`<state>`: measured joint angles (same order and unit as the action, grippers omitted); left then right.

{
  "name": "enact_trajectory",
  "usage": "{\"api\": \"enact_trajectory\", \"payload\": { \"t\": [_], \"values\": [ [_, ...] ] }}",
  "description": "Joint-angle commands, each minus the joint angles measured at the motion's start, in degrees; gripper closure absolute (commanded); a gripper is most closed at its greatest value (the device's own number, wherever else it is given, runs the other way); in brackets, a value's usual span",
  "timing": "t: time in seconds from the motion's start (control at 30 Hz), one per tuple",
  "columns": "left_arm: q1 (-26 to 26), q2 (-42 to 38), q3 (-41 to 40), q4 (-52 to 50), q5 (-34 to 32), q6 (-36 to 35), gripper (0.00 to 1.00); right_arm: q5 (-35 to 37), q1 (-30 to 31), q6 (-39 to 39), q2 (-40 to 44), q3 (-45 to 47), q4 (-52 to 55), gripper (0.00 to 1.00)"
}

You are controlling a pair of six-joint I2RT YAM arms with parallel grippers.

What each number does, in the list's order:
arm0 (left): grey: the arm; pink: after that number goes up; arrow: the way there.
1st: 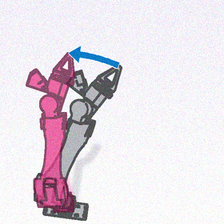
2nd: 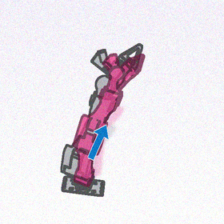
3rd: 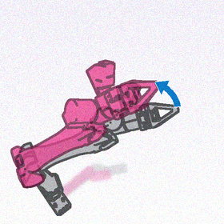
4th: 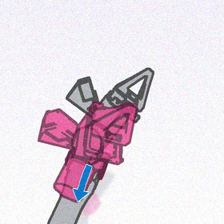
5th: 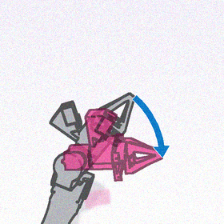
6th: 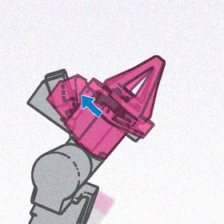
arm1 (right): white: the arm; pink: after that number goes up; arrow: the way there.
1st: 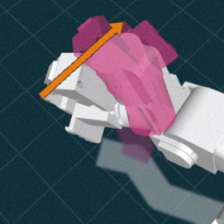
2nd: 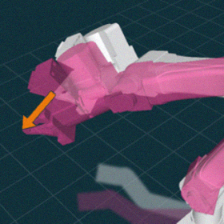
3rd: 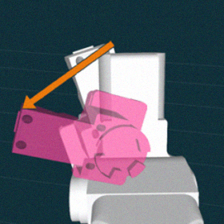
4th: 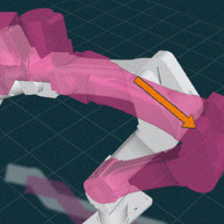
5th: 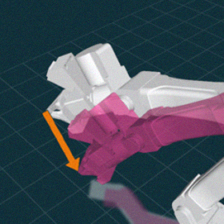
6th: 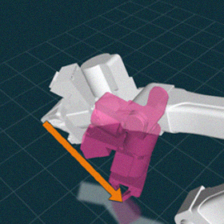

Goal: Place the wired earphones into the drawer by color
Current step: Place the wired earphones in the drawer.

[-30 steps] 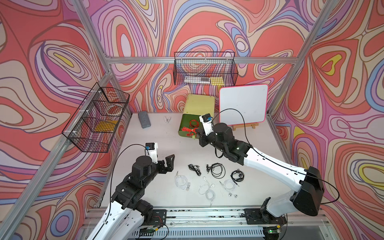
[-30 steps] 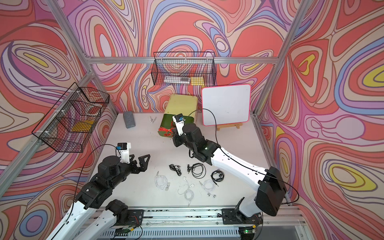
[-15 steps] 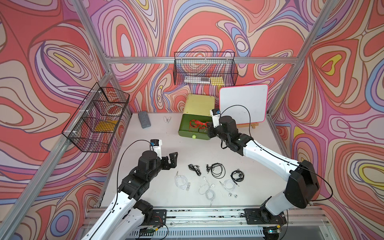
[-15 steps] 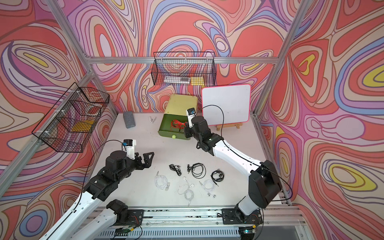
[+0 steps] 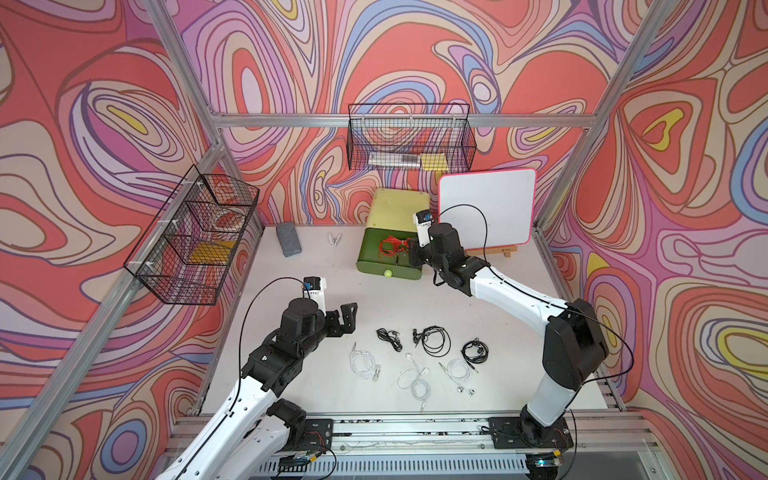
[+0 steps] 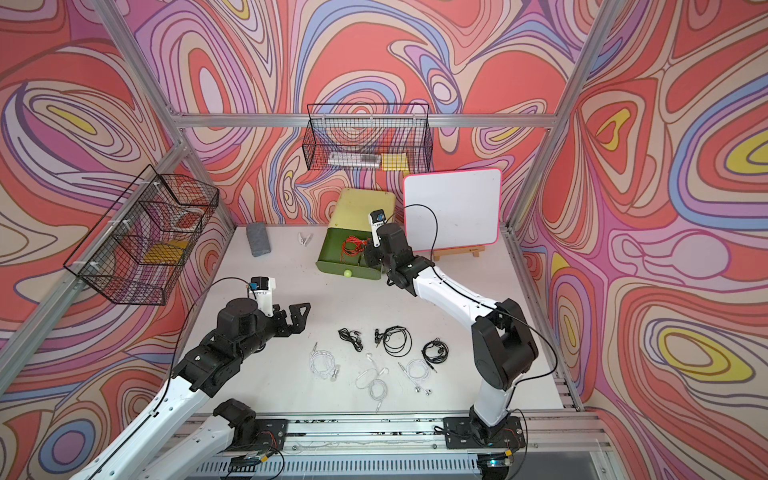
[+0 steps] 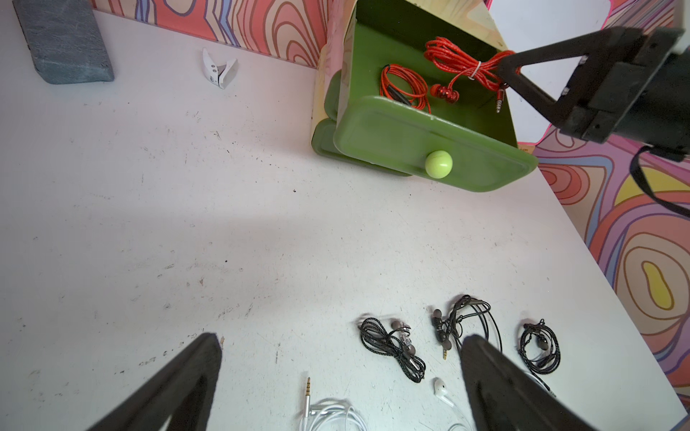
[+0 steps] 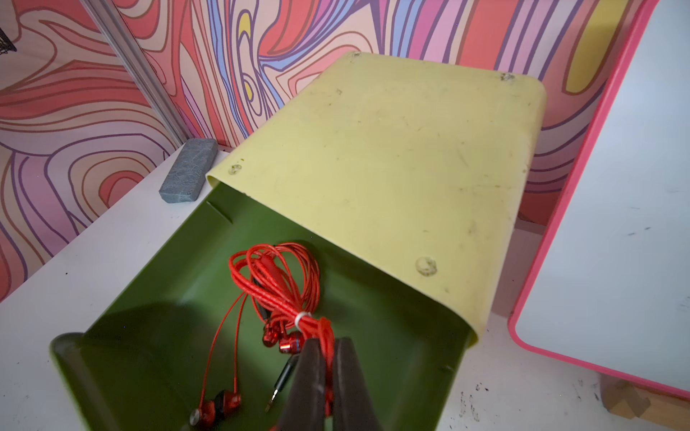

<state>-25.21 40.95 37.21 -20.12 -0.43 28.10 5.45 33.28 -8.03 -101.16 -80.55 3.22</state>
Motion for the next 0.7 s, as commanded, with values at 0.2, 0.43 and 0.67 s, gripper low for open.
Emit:
{"api": "enact_trajectory", "payload": {
  "t": [0.2, 0.43, 0.67],
  "values": [
    [-0.3, -0.2, -0.5, 1.5, 0.1, 0.5, 0.01, -0.9, -0.4, -0.6, -2.1, -2.4, -0.5, 0.81],
    [-0.3, 0.7, 0.9, 1.0, 0.9, 0.7, 0.01, -0.3, -0.4, -0.3, 2.1, -1.4, 0.5, 0.62],
    [-0.2, 3.3, 2.9, 1.0, 2.8, 1.5, 0.01, 0.8, -0.4, 0.6, 9.1, 2.3, 2.2, 0.53]
  ]
}}
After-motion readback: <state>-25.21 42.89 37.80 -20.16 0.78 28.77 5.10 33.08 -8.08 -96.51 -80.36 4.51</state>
